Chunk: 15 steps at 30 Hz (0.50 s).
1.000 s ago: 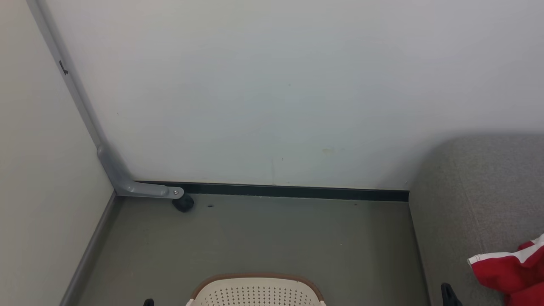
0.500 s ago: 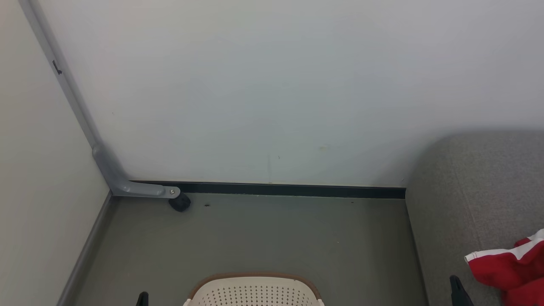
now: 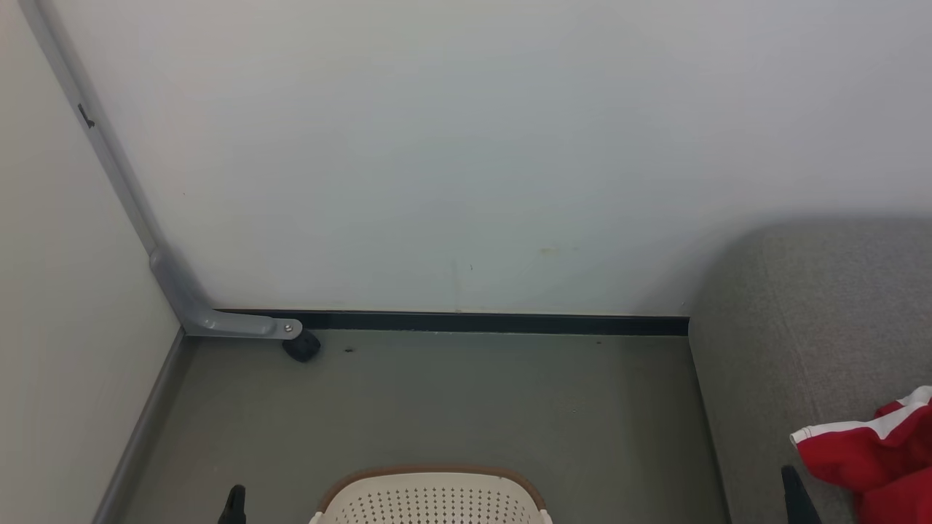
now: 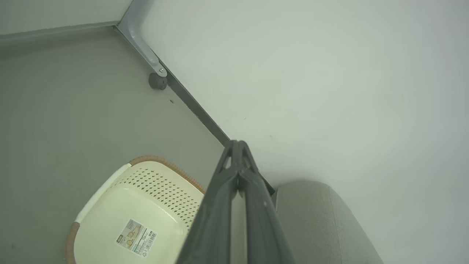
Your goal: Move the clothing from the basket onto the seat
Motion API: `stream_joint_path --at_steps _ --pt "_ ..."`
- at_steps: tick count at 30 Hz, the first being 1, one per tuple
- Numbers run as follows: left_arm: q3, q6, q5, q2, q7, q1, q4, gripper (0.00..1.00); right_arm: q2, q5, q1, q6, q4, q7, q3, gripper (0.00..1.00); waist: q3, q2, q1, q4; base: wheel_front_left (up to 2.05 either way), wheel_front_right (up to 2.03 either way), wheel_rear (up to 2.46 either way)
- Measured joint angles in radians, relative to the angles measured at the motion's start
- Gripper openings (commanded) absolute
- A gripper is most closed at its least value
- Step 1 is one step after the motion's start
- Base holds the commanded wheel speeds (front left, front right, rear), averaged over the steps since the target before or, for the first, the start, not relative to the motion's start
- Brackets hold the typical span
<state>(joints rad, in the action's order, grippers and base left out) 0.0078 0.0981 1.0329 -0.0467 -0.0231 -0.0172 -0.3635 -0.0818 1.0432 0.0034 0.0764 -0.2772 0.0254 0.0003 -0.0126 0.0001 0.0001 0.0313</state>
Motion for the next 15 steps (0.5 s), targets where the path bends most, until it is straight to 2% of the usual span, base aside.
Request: stream_joint_path --at_steps 15 --pt "0.03 0.009 0.221 0.001 0.055 -0.021 0.025 0.0 0.015 0.217 -0.038 0.013 -0.009 -0.055 -0.053 0.0 0.006 -0.0001 0.0 -0.012 0.0 0.0 0.0"
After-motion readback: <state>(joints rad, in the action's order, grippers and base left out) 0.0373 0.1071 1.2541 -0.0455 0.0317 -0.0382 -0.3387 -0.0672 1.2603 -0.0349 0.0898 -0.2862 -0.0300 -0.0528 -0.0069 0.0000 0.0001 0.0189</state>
